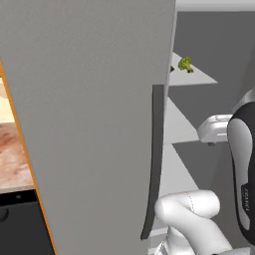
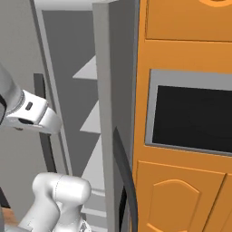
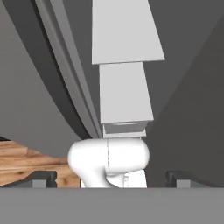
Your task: Take the tangerine, lemon wedge, and broccoli from the freezer and place them in the bowl on the counter.
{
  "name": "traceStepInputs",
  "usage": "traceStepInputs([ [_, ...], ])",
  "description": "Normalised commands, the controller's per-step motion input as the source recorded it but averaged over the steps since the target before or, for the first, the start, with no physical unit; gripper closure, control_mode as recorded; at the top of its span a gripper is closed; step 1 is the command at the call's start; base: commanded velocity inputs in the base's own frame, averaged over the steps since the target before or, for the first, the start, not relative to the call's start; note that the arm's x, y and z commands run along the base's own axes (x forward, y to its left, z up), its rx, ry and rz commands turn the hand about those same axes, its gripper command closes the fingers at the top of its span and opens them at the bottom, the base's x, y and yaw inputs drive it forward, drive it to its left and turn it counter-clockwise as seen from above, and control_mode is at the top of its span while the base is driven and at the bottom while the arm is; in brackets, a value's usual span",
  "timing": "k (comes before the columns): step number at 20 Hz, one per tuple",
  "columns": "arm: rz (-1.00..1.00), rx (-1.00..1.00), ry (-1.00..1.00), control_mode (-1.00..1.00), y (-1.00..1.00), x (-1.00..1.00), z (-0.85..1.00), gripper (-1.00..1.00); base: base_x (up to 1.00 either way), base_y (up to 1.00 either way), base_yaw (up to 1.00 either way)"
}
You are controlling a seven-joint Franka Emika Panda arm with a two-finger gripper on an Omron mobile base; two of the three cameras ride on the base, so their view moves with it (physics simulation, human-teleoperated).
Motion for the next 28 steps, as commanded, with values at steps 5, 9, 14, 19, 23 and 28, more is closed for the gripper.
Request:
traceStepInputs([
  [5, 0.00, 0.00, 0.00, 1.00, 0.00, 0.00, 0.00, -1.00, 0.67, -0.14, 0.05],
  [9, 0.00, 0.00, 0.00, -1.00, 0.00, 0.00, 0.00, -1.00, 0.16, 0.00, 0.00],
  [14, 0.00, 0.01, 0.00, -1.00, -0.17, 0.40, 0.02, -1.00, 0.00, 0.00, 0.00],
  [19, 0.00, 0.07, 0.00, -1.00, -0.47, 1.00, 0.15, -1.00, 0.00, 0.00, 0.00],
  [23, 0.00, 0.04, -0.03, -1.00, -0.36, 0.89, 0.07, -1.00, 0.00, 0.00, 0.00],
  [28, 0.00, 0.00, -0.06, -1.00, -0.04, 0.69, 0.00, -1.00, 0.00, 0.00, 0.00],
])
